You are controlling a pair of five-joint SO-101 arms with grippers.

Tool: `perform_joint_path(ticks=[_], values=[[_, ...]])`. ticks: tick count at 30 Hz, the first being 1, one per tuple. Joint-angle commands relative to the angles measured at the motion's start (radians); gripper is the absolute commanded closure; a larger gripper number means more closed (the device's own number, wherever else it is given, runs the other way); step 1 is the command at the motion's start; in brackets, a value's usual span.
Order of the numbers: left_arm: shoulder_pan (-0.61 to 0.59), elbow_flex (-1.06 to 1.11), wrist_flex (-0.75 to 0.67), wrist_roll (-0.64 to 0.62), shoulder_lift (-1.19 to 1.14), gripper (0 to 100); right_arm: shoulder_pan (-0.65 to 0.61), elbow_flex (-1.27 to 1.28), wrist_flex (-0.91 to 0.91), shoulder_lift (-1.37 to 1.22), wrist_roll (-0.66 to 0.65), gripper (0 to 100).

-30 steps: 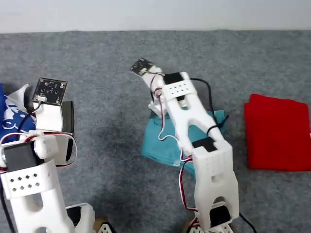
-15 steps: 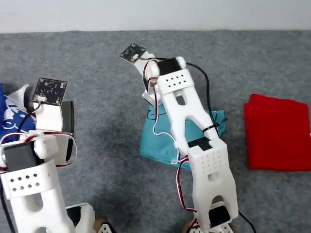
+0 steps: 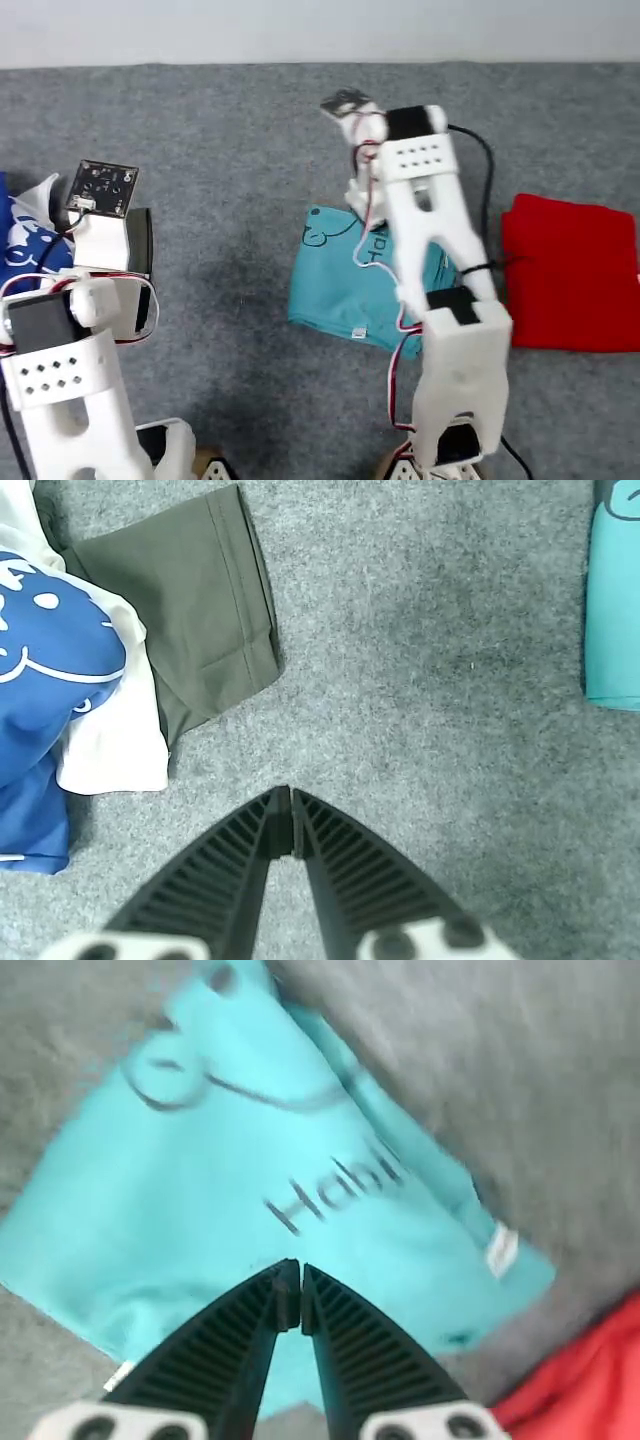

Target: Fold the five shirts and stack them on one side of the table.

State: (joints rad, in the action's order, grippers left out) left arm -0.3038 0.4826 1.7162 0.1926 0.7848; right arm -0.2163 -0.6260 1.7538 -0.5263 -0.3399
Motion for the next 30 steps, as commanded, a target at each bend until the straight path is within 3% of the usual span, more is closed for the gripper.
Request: perform_joint_path(ticks=[1, 5, 23, 30], values=[[-0.006, -0.007, -0.021, 0.008, 0.015, 100, 0.104, 0.011, 0.042, 0.085, 0.066, 90.9], [-0.005, -0.007, -0.021, 0.008, 0.015, 100, 0.180, 0.012, 0.042, 0.082, 0.146, 83.9], [-0.005, 0.001, -0.021, 0.005, 0.005, 100, 0.186, 0.017, -0.007, -0.163, 0.166, 84.1], [-0.005, 0.001, -0.021, 0.006, 0.005, 100, 0.185, 0.017, -0.064, -0.211, 0.158, 96.9]])
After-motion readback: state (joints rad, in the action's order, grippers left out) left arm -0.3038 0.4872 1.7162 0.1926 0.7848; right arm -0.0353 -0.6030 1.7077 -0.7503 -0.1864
